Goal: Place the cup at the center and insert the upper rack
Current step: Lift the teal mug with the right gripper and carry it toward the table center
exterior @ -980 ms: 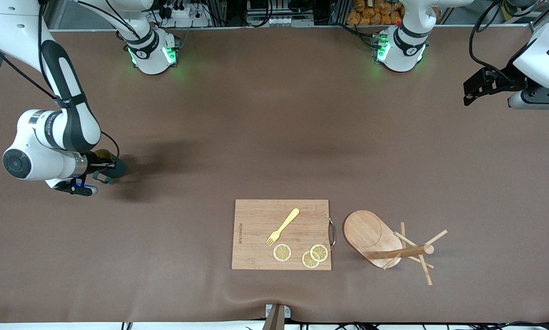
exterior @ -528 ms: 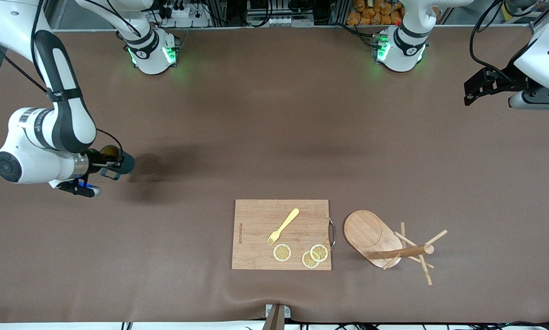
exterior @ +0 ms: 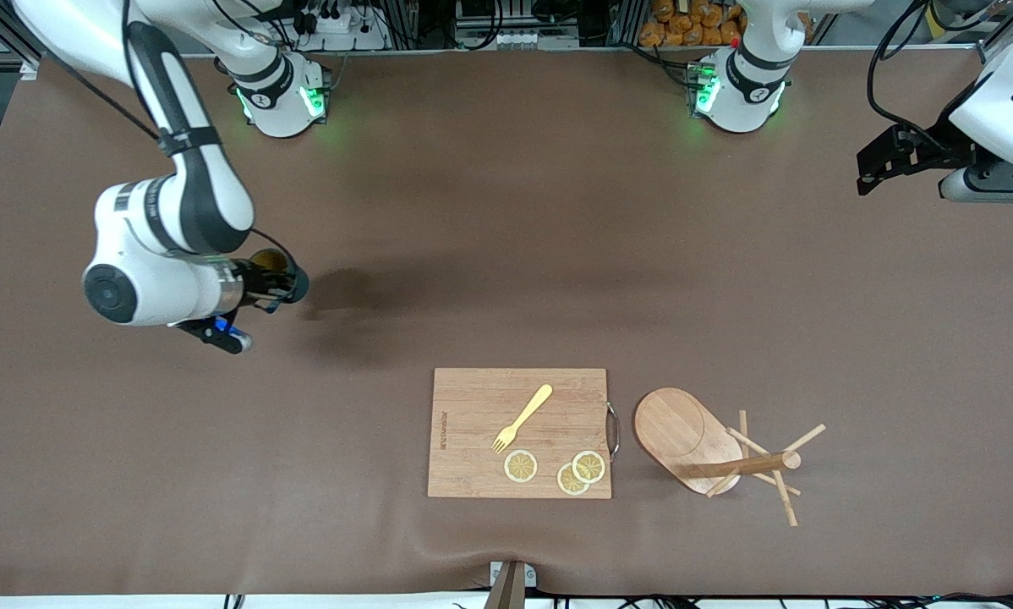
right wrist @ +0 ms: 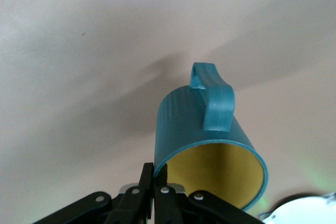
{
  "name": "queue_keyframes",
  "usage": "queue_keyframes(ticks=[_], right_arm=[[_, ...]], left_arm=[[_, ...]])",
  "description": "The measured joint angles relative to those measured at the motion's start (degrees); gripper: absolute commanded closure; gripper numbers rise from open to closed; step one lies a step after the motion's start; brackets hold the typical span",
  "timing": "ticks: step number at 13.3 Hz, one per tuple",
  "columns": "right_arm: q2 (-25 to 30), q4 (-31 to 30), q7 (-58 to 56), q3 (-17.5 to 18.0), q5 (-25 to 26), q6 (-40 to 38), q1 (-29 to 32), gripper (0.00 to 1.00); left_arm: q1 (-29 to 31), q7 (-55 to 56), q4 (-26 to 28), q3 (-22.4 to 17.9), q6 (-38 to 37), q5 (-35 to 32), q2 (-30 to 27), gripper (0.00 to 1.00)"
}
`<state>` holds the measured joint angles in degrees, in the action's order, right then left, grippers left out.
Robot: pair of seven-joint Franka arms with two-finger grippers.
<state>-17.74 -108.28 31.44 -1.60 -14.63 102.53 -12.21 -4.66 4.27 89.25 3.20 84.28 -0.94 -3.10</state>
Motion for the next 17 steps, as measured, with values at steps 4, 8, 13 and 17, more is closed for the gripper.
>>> queue_keyframes(ticks=[4, 8, 13, 17], right_arm=[[0.29, 0.06, 13.86, 0.05, -4.71, 3.03, -7.16, 1.00], [0.16, -0.13, 32.02, 0.24, -5.18, 10.95, -18.58, 1.00], [-0.43, -0.17, 48.80, 0.20, -13.50, 21.20, -28.37, 1.00], [-4.51, 2.22, 62.13, 0.20, -15.65, 27.57, -33.98, 1.00]], left_arm=[[0.00, 0.00, 0.00, -0.01, -0.01, 0.00, 0.06, 0.00], [-0.01, 0.00, 0.01, -0.01, -0.01, 0.00, 0.14, 0.00], [-0.01, 0.00, 0.01, -0.01, -0.01, 0.00, 0.16, 0.00], [-0.01, 0.00, 0.01, -0.01, -0.01, 0.00, 0.16, 0.00]])
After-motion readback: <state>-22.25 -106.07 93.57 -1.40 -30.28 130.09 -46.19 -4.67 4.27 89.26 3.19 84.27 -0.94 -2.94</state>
